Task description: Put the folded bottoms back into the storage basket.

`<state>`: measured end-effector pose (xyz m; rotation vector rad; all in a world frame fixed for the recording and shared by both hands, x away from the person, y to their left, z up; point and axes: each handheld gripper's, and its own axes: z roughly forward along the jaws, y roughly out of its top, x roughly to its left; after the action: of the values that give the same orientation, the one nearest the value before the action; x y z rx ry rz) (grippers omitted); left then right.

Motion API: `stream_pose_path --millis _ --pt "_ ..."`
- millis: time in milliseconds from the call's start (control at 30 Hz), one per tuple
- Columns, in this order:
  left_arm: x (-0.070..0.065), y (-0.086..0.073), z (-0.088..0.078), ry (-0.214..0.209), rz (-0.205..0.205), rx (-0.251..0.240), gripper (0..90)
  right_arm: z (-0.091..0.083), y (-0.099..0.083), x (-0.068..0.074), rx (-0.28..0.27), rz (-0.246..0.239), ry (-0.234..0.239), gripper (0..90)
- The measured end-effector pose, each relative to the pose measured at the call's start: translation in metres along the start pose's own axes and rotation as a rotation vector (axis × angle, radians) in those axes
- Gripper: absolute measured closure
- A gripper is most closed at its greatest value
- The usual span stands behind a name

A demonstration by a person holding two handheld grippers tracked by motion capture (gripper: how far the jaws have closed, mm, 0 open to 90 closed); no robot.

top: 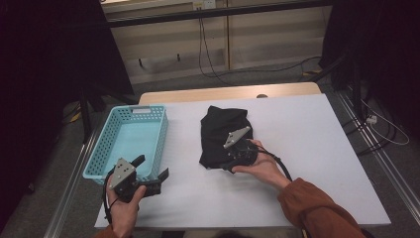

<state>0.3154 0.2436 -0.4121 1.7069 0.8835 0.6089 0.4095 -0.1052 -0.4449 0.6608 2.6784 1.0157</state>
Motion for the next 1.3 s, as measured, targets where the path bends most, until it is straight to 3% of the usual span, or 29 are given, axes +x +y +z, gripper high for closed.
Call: stream_pose_path --millis 100,133,233,367,467,567,600,633,867,933,1033,1300 --pt "0.000 0.000 0.000 0.001 -0.001 0.002 3.0 -0.001 -0.001 0.002 0.006 -0.019 -0.011 27.3" --pt "0.000 -0.001 0.000 0.001 -0.002 0.005 3.0 -0.001 -0.002 0.005 0.023 -0.056 -0.020 25.5" --pt "0.000 0.000 0.000 -0.001 0.000 0.005 3.0 0.003 -0.004 0.007 0.054 -0.096 -0.048 25.6" --pt "0.000 0.000 0.000 0.002 0.004 0.001 3.0 0.004 -0.004 0.004 0.050 -0.092 -0.048 33.9" --pt "0.000 0.001 -0.001 -0.014 0.013 -0.009 2.9 0.005 -0.005 -0.001 0.025 -0.101 -0.026 45.7" --pt "0.000 0.001 -0.001 -0.015 0.013 -0.013 2.9 0.005 -0.005 -0.003 0.022 -0.109 -0.024 48.9" --pt "0.000 0.000 0.000 -0.012 0.013 -0.009 2.9 0.005 -0.004 -0.004 0.026 -0.128 -0.036 59.8" --pt "0.000 0.000 0.000 -0.012 0.013 -0.009 2.9 0.006 -0.003 -0.005 0.026 -0.140 -0.046 62.6" --pt "-0.001 -0.001 0.002 -0.014 0.015 0.000 2.9 0.006 -0.002 -0.006 0.035 -0.161 -0.044 64.9" --pt "-0.001 0.000 0.002 -0.015 0.018 0.005 2.9 0.007 -0.003 -0.006 0.028 -0.184 -0.082 75.8" --pt "-0.001 0.000 0.002 -0.020 0.019 0.002 2.9 0.006 -0.003 -0.009 0.022 -0.173 -0.066 76.3" --pt "-0.002 0.001 0.005 -0.023 0.026 0.013 3.0 0.007 -0.004 -0.008 0.018 -0.204 -0.078 76.7"
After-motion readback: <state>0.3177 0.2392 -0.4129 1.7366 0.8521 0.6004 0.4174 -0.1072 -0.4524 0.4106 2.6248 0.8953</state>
